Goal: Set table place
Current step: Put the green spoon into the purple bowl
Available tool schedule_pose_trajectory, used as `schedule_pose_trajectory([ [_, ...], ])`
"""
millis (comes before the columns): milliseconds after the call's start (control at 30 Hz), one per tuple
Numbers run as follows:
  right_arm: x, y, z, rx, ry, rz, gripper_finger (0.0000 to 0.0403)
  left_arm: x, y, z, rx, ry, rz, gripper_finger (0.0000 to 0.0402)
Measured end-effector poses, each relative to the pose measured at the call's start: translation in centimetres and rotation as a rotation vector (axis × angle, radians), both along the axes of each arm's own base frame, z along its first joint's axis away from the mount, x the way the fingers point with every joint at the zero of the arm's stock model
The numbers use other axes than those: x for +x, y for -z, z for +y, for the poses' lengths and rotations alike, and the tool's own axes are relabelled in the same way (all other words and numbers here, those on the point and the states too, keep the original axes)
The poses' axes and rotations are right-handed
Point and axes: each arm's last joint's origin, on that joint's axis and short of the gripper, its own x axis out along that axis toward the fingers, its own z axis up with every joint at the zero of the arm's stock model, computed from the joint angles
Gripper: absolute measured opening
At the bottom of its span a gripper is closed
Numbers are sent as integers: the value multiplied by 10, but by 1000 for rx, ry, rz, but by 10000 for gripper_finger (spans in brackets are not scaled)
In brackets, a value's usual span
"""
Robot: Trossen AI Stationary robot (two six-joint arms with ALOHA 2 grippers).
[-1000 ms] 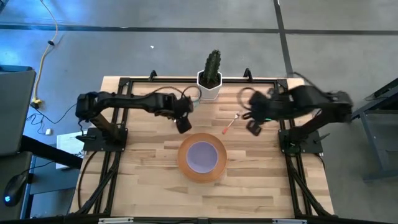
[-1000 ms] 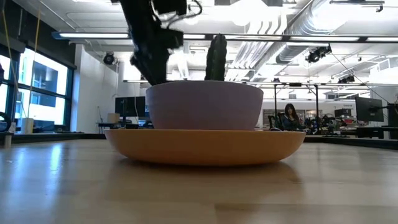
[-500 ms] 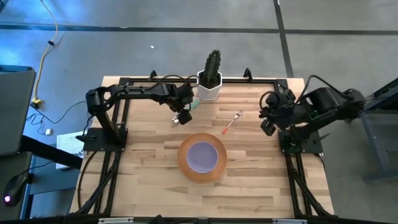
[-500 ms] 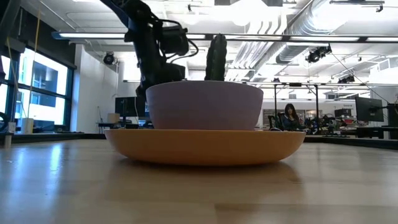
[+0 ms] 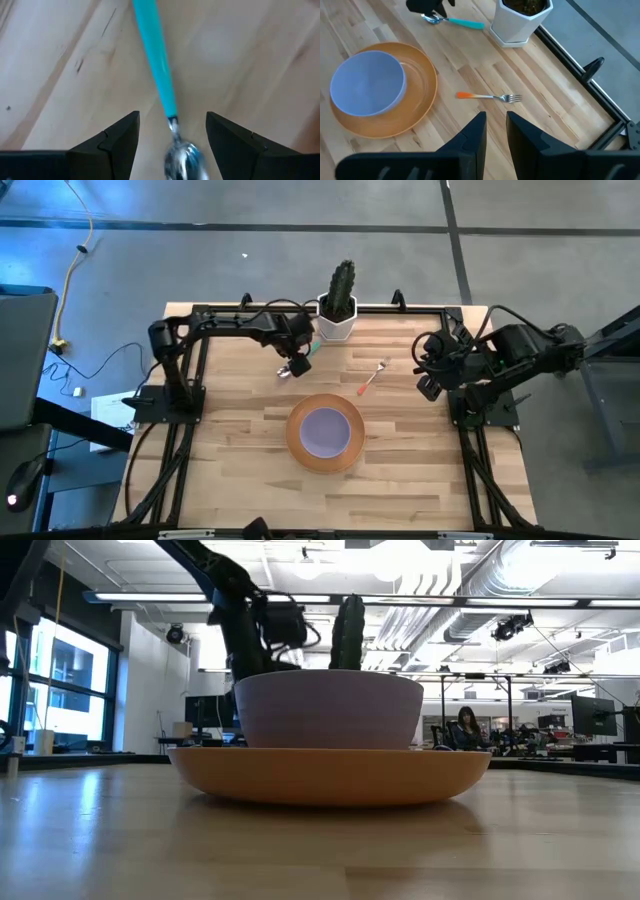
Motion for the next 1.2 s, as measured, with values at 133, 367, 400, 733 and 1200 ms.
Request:
schedule_pose_trajectory([
  [133, 0, 0, 0, 3, 4, -3, 64, 3, 14, 3, 4, -5, 41, 216],
  [367, 2, -1, 1, 12, 7, -23, 64, 5, 31, 5, 8, -3, 91, 216],
  [400, 2, -1, 1, 15, 12, -25, 64, 6, 33, 6, 13, -4, 91, 216],
  [733, 2, -1, 1, 24, 23, -33, 64, 9, 46, 8, -17, -8, 97, 216],
  [1200, 2, -1, 1, 34, 38, -42, 64, 8, 48, 5, -71, -94, 92, 84],
])
